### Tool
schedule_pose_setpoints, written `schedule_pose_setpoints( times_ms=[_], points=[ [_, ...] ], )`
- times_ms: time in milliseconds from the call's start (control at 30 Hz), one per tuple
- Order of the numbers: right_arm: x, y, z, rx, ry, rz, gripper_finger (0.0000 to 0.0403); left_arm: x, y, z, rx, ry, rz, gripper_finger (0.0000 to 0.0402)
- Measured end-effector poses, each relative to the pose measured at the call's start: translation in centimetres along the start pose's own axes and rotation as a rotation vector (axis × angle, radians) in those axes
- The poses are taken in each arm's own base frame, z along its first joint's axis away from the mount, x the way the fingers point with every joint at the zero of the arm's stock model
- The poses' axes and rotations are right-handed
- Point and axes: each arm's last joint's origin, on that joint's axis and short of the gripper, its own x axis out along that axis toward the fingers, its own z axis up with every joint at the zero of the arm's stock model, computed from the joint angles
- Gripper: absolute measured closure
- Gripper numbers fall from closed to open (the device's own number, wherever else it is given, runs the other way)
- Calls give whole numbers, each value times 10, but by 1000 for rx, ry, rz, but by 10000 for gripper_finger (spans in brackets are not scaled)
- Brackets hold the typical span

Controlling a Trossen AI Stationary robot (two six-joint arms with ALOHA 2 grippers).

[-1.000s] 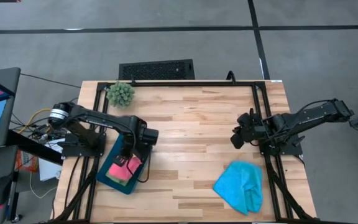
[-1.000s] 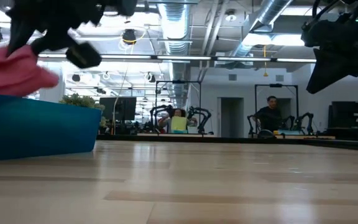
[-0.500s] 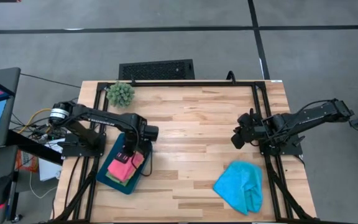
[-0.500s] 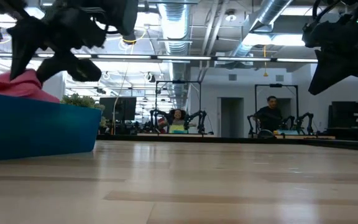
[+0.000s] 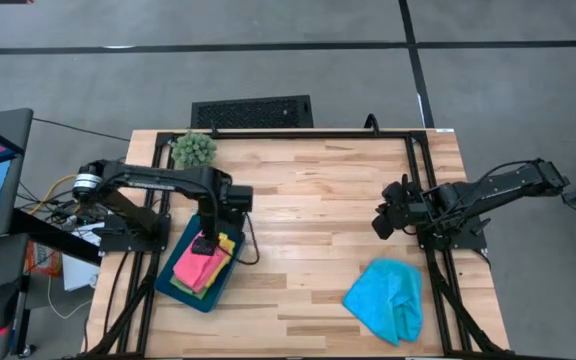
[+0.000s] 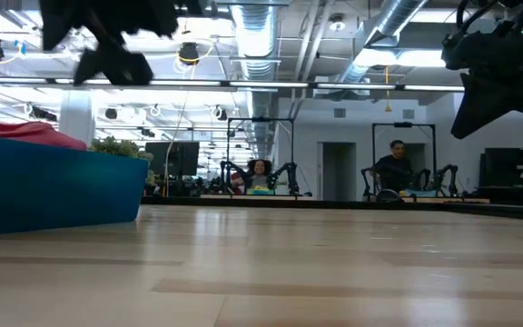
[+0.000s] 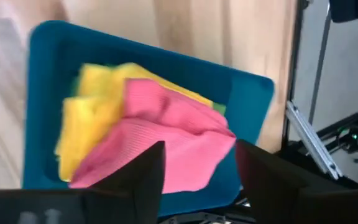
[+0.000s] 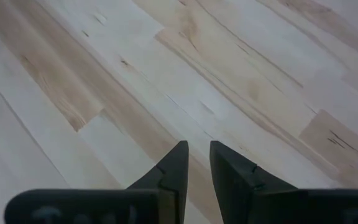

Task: Fold microfiber towels
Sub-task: Fold the blue microfiber towel

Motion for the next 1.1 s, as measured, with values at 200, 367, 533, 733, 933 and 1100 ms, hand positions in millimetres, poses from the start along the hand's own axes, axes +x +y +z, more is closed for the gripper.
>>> schedule_pose_setpoints(
  times_ms=[200,367,533,733,933,1100],
  points=[
    [0,0,0,-26,2,-3,311,11,-20,-8,159,-43,19,288],
    [0,0,0,-18,3,-2,311,44,-15,-11,163,-2,14,335],
    [0,0,-1,-19,12,1,311,70,-1,-14,95,-19,2,359],
    [0,-3,-6,7,125,23,311,82,9,-11,8,-93,2,362],
    [-3,-6,-17,56,335,55,303,53,16,-6,-168,-141,-43,326],
    [-7,-1,-25,37,424,109,259,14,15,9,-195,-283,-51,274]
  ],
)
